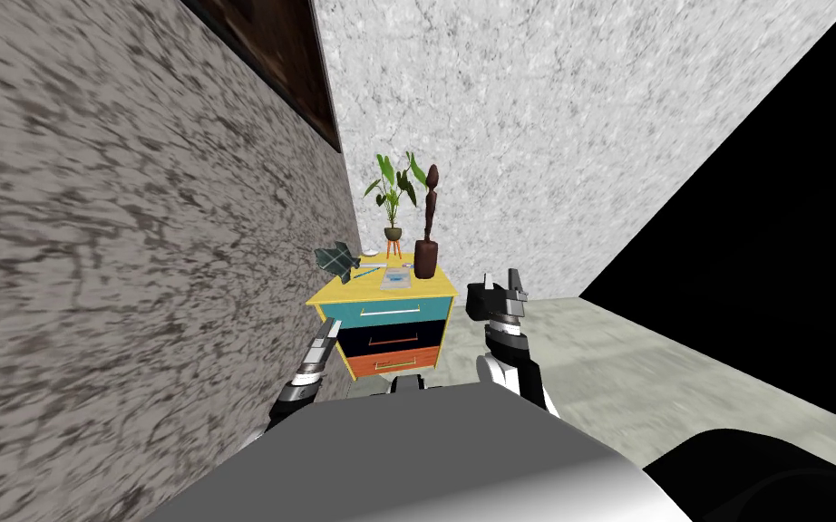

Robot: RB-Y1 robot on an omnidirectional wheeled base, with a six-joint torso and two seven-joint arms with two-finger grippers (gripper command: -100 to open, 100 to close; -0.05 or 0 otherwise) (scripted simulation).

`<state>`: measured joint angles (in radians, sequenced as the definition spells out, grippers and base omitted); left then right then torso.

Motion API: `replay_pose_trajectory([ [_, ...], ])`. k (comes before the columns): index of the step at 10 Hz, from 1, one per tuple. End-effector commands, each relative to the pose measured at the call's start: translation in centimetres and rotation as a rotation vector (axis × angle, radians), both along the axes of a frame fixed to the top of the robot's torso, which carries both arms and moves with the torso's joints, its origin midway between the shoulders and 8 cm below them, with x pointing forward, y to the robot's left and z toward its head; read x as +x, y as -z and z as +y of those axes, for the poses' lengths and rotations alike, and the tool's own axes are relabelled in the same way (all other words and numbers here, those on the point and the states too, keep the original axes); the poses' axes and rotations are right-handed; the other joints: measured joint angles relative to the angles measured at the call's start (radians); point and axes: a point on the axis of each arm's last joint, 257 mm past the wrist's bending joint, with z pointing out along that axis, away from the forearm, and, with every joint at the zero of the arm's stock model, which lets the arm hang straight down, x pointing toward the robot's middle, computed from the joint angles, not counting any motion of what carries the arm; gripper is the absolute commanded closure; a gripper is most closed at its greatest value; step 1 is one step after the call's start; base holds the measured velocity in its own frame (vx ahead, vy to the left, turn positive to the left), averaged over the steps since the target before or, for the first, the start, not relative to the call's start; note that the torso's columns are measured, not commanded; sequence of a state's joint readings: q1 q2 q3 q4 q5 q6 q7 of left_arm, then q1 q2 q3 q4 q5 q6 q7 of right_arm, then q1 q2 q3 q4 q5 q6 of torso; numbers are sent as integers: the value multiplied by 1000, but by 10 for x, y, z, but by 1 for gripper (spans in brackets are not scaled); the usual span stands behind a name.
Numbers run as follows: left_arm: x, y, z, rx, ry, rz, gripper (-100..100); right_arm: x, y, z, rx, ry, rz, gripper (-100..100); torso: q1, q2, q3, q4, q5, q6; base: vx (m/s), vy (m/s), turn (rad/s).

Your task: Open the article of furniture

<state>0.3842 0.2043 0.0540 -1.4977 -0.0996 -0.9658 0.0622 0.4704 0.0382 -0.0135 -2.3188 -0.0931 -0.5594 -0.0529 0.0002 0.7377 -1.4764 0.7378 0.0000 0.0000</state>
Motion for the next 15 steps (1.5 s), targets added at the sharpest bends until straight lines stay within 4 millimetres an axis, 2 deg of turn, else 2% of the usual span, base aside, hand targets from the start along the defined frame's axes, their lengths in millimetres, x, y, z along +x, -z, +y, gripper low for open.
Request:
replay_pose_trajectory([
  [1, -5, 16, 0, -7, 2, 1, -100, 0, 0, 0, 0, 0, 0, 0, 0, 1, 1, 0, 0, 0, 54, -13, 3],
  [8, -20, 56, -4, -49, -5, 23, -100, 0, 0, 0, 0, 0, 0, 0, 0, 1, 1, 0, 0, 0, 54, -10, 3],
  [15, -34, 87, -37, -181, -32, 23, -100, 0, 0, 0, 0, 0, 0, 0, 0, 1, 1, 0, 0, 0, 50, -11, 3],
])
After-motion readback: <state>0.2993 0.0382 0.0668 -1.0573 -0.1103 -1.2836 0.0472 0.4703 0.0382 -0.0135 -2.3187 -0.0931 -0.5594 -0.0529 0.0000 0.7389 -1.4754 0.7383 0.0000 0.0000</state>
